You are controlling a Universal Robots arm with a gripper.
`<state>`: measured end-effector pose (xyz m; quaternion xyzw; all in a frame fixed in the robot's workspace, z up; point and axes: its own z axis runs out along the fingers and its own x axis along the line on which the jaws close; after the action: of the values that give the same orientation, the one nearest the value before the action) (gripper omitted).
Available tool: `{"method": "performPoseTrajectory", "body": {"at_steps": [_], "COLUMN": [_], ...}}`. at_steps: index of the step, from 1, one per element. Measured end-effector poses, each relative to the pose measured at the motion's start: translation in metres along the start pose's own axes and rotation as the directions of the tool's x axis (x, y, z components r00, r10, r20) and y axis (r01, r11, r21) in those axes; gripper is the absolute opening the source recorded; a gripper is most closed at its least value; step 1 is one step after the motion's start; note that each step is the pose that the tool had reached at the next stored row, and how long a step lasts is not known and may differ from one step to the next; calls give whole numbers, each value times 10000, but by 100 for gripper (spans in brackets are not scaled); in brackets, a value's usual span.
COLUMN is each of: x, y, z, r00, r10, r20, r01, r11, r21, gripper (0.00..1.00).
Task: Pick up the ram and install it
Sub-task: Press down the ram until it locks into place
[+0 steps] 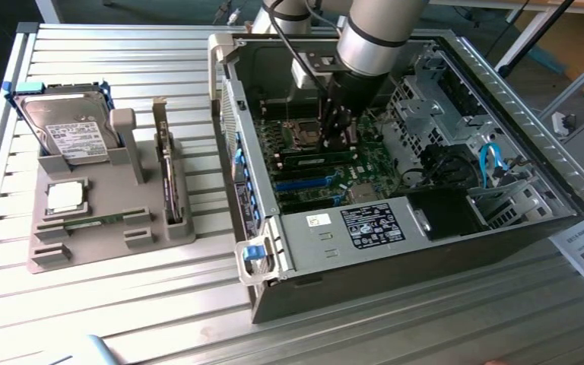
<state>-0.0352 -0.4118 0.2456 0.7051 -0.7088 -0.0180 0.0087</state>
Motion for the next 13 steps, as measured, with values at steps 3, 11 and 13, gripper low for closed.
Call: {"method": "performPoseTrajectory", "body": {"at_steps": [3,11,13], "x": [-1,-2,-1], "y": [-4,-2,123], "z": [-50,-135,-131], "r00": [10000,10000,10000], "r10": [1,2,1], "r20": [-12,-30,-31], "r01": [-1,-2,-1], "r11": [10000,10000,10000], "r21": [0,0,15], "gripper": [10,10,10]}}
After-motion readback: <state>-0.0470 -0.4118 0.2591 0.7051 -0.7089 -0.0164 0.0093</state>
